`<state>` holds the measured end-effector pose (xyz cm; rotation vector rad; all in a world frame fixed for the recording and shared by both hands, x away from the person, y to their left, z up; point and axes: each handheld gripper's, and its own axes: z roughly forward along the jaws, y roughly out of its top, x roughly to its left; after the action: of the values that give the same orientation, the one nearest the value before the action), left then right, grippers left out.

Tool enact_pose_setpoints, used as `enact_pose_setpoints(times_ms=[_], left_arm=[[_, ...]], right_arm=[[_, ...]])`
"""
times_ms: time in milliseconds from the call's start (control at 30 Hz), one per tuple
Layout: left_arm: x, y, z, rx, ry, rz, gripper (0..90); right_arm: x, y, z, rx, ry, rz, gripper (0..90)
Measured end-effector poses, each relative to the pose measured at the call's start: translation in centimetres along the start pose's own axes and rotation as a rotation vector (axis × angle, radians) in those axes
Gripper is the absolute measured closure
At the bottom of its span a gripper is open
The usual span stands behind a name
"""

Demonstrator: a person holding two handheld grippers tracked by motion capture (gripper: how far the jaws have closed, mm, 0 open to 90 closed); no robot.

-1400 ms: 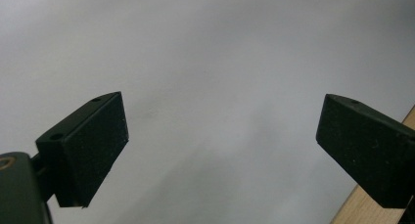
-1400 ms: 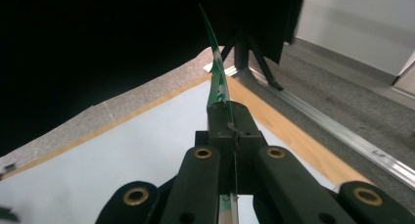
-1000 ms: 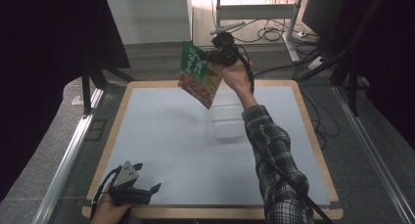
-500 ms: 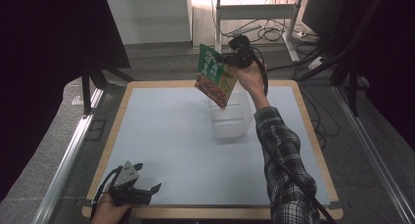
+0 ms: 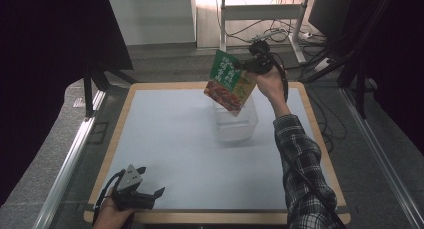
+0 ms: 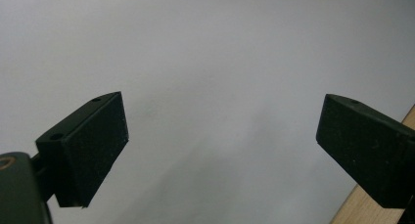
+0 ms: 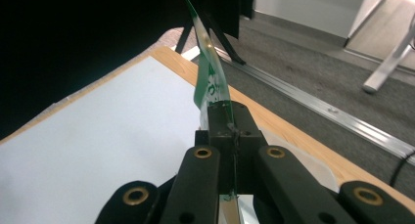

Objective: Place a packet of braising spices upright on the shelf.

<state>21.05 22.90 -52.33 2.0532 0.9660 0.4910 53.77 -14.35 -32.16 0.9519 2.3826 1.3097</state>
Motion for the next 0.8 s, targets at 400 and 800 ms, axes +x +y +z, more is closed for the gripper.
enact_pose_setpoints(times_ms=[400, 800], left_arm=[[0.0, 0.0, 0.0, 0.002, 0.002, -0.001, 4.9], [-0.1, 0.0, 0.1, 0.008, 0.003, 0.006, 4.9]], right_arm=[[-0.9, -0.3, -1.8, 0.029, -0.06, -0.014, 89.1], [0.0, -0.7, 0.2, 0.098, -0.054, -0.05, 88.8]])
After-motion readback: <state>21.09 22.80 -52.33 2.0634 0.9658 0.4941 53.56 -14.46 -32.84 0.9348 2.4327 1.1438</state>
